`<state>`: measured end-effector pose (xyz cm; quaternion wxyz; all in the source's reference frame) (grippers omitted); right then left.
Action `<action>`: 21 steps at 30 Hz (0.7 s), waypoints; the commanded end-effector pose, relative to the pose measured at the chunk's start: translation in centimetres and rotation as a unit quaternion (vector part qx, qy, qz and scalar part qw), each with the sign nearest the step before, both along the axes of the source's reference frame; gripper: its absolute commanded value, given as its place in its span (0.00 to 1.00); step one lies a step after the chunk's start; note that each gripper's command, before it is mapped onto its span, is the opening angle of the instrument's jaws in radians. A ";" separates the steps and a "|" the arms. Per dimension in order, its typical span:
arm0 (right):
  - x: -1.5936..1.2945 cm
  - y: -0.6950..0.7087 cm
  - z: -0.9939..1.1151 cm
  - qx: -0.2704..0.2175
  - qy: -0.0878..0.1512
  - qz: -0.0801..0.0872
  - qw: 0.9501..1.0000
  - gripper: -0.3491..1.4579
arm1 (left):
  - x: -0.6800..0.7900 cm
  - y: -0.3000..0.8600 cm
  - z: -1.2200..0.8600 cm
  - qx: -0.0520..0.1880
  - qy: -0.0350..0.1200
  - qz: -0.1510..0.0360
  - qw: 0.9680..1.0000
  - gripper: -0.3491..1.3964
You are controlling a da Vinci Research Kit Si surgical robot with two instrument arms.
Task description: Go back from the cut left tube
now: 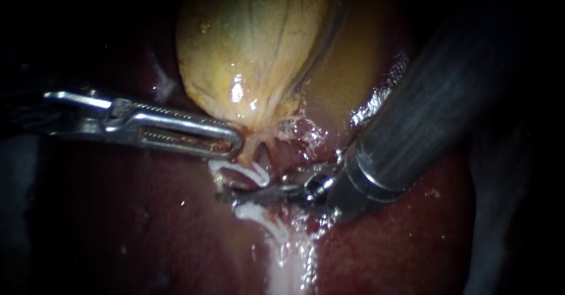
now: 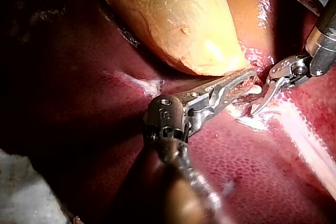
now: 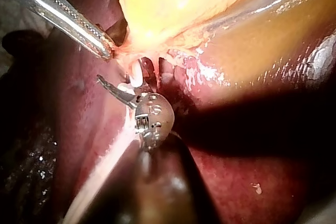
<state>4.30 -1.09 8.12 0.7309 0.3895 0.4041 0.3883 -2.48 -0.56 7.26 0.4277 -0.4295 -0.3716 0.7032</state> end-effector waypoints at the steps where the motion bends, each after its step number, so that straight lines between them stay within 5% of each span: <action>1: 0.00 0.00 0.00 -0.003 -0.001 0.001 1.000 0.90 | 0.00 0.00 0.01 0.000 0.000 0.000 1.000 0.00; 9: -0.07 -0.05 -0.06 -0.001 0.000 -0.001 1.000 0.96 | 0.02 0.01 0.03 0.000 0.000 0.000 1.000 0.00; 13: -0.18 -0.11 -0.16 -0.057 0.020 -0.031 0.998 0.98 | 0.03 0.02 0.05 -0.001 0.001 -0.001 1.000 0.00; 21: -0.59 -0.08 -0.38 -0.173 0.047 -0.080 0.980 0.99 | 0.06 0.05 0.10 -0.002 0.002 -0.002 1.000 0.00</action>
